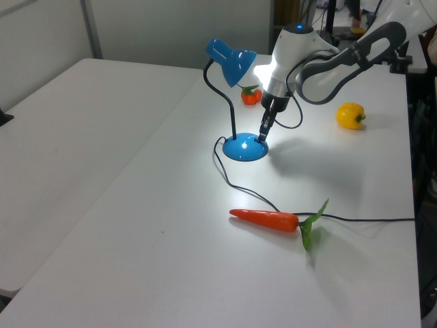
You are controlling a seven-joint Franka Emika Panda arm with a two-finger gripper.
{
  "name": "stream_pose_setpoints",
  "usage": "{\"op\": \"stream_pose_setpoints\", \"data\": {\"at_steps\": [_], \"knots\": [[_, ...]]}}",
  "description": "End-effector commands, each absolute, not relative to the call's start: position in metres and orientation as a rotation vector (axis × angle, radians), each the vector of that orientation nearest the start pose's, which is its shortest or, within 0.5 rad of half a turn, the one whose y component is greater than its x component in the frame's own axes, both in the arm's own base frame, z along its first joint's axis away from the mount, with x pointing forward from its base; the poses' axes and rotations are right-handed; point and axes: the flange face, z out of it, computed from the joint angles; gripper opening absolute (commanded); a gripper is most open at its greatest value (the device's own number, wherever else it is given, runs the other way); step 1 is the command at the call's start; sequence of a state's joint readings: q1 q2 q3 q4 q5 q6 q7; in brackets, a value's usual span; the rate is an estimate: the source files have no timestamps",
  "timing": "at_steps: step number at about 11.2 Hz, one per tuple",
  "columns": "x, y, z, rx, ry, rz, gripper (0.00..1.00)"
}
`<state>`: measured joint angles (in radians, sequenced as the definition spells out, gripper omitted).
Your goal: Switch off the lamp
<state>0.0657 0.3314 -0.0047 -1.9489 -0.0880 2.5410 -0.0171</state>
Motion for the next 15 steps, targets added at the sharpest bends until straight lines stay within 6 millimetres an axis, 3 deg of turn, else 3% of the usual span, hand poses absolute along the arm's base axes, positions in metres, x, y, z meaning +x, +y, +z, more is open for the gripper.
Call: {"op": "stream_pose_setpoints", "data": {"at_steps": [1, 10, 11, 15], "knots": [[0.634, 0.042, 0.334, -3.143, -0.203, -0.459, 0.0], [0.624, 0.045, 0.322, -3.149, -0.2, -0.409, 0.0], [0.622, 0.044, 0.326, -3.157, -0.142, -0.359, 0.0], [0.601, 0.039, 0.383, -3.191, -0.101, -0.17, 0.0]]}}
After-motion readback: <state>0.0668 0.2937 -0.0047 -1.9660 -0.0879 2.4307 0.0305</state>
